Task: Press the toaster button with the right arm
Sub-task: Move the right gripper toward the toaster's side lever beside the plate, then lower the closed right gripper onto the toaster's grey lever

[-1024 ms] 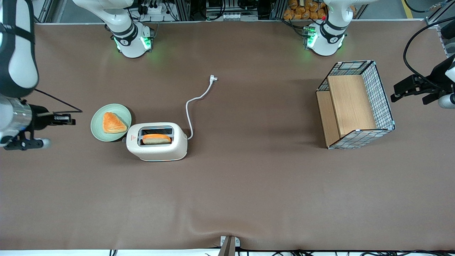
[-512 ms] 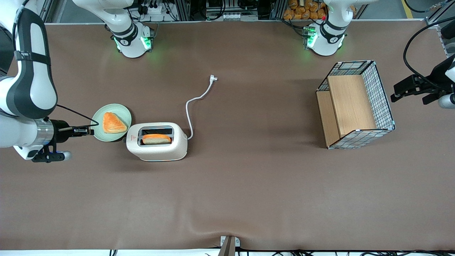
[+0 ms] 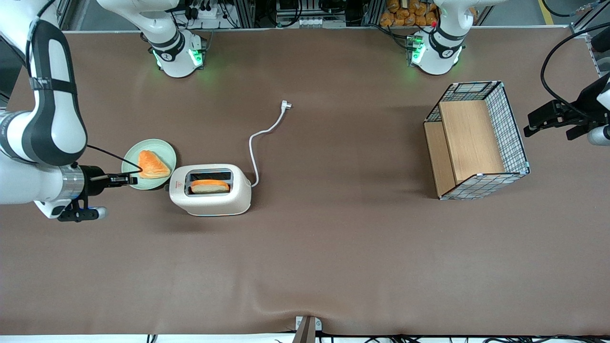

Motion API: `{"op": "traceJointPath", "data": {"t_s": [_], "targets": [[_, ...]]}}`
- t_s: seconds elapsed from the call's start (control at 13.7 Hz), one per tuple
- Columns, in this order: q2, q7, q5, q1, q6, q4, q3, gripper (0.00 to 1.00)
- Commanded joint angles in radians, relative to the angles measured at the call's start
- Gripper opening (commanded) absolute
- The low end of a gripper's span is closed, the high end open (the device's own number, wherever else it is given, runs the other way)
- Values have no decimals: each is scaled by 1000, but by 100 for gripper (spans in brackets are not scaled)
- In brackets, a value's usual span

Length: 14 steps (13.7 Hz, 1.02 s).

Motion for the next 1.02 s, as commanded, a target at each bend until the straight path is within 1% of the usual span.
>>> {"op": "traceJointPath", "data": {"t_s": [0.0, 0.29, 0.44, 0.95], "targets": [[26, -1, 25, 1, 12, 6, -5, 0], [55, -1, 28, 3, 52, 5, -5, 0], [69, -1, 85, 3, 53, 0, -5, 0], [74, -1, 93, 13, 79, -11, -5, 0]]}}
